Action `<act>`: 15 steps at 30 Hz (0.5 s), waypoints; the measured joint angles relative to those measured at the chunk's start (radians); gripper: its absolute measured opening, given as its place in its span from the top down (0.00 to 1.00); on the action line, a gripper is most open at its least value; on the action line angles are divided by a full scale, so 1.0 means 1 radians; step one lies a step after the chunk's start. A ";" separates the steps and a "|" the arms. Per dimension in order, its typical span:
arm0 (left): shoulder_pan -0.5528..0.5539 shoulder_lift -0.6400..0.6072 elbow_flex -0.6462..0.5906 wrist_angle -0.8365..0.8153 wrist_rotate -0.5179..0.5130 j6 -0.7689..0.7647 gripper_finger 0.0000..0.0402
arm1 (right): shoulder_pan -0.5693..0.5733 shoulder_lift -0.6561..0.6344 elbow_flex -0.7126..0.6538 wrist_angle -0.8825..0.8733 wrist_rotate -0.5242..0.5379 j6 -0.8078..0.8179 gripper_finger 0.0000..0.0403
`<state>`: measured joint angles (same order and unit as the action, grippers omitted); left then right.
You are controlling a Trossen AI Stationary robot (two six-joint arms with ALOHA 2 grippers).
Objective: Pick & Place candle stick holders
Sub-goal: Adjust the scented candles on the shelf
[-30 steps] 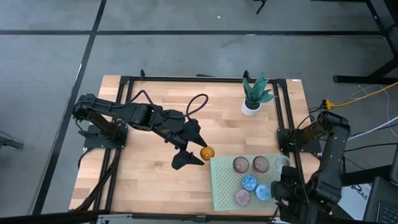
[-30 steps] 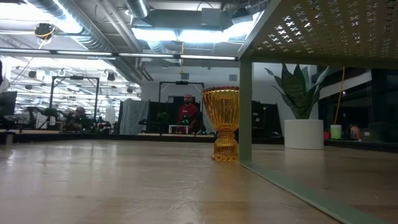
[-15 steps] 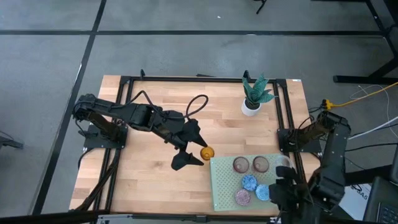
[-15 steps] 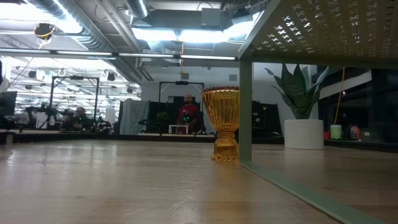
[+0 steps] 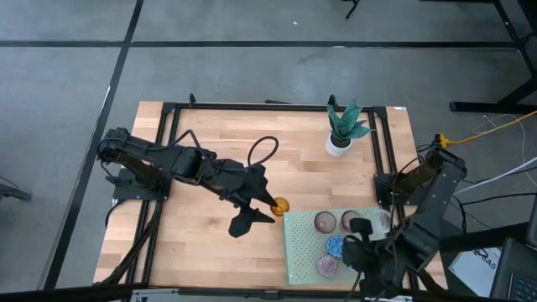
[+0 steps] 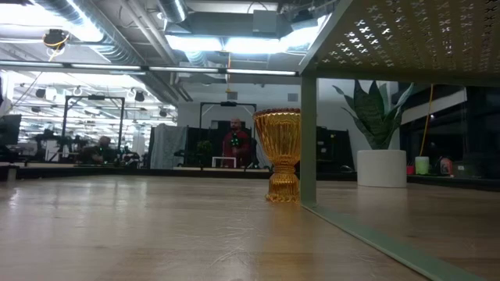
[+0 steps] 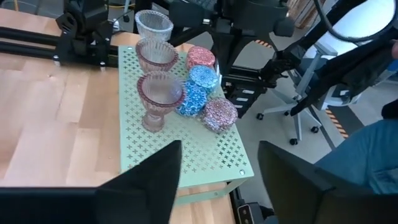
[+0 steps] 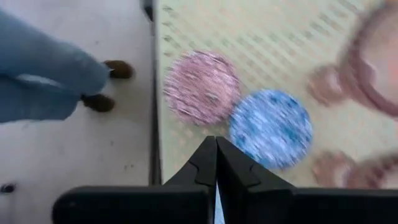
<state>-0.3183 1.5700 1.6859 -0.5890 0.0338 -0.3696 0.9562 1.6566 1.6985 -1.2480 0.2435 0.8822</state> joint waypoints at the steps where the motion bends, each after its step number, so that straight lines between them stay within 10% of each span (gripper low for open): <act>1: -0.004 0.000 0.000 0.000 0.000 -0.001 0.51 | -0.007 0.000 0.000 0.022 -0.014 -0.032 0.99; 15: -0.042 0.000 0.000 -0.021 0.000 -0.026 0.96 | -0.081 0.111 0.000 0.117 -0.167 -0.316 1.00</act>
<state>-0.3607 1.5700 1.6859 -0.6102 0.0334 -0.3957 0.8752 1.7677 1.6981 -1.1311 0.0768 0.5659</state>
